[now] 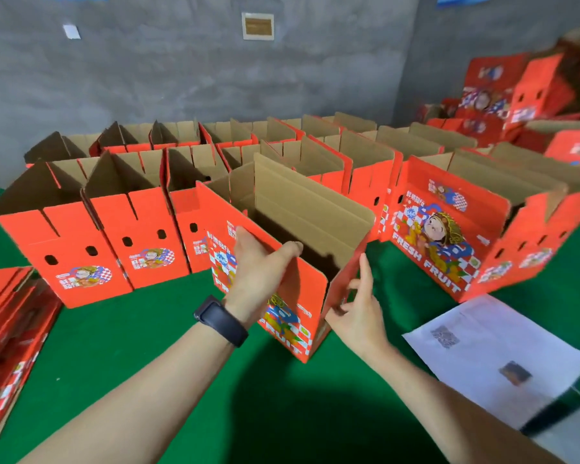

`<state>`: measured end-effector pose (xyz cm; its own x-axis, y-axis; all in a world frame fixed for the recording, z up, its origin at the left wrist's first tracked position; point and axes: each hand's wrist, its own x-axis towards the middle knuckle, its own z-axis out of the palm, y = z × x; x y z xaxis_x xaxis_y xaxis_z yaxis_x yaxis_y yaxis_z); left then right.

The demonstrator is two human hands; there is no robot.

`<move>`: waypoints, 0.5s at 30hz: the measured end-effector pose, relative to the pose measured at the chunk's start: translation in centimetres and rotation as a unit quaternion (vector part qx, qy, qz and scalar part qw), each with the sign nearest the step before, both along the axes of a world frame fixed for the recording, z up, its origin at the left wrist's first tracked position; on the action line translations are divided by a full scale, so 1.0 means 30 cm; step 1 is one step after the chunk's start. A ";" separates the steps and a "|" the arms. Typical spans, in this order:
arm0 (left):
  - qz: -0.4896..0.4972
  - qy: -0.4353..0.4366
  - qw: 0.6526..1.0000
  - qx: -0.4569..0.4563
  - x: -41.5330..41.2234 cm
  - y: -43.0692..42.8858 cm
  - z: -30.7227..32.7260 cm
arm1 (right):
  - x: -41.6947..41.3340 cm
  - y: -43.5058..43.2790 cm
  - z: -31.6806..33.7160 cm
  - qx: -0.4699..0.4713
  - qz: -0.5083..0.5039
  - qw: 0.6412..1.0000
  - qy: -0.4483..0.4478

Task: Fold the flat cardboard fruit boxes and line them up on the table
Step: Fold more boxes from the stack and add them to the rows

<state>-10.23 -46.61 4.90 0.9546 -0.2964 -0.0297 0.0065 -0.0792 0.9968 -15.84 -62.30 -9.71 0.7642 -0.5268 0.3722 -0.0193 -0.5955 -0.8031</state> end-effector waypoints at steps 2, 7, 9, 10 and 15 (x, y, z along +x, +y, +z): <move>-0.027 0.009 1.000 -0.012 -0.027 -0.089 0.003 | -0.057 -0.092 0.003 -0.022 -0.033 0.999 0.001; -0.113 0.017 0.992 -0.044 -0.087 -0.317 -0.026 | -0.181 -0.313 -0.011 -0.001 -0.156 0.988 0.017; -0.152 0.010 0.988 -0.037 -0.076 -0.410 -0.038 | -0.216 -0.389 -0.006 0.013 -0.178 0.984 0.009; -0.169 0.006 0.985 -0.030 -0.067 -0.454 -0.037 | -0.227 -0.423 -0.004 0.006 -0.188 0.982 0.003; -0.213 -0.080 0.972 0.050 -0.026 -0.627 -0.025 | -0.230 -0.553 0.004 -0.009 -0.240 0.970 -0.029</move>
<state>-11.01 -65.43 4.14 0.7403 -0.6695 0.0604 -0.2035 -0.1376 0.9694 -22.75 -78.90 -9.58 0.4106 -0.8094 0.4198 -0.2535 -0.5436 -0.8001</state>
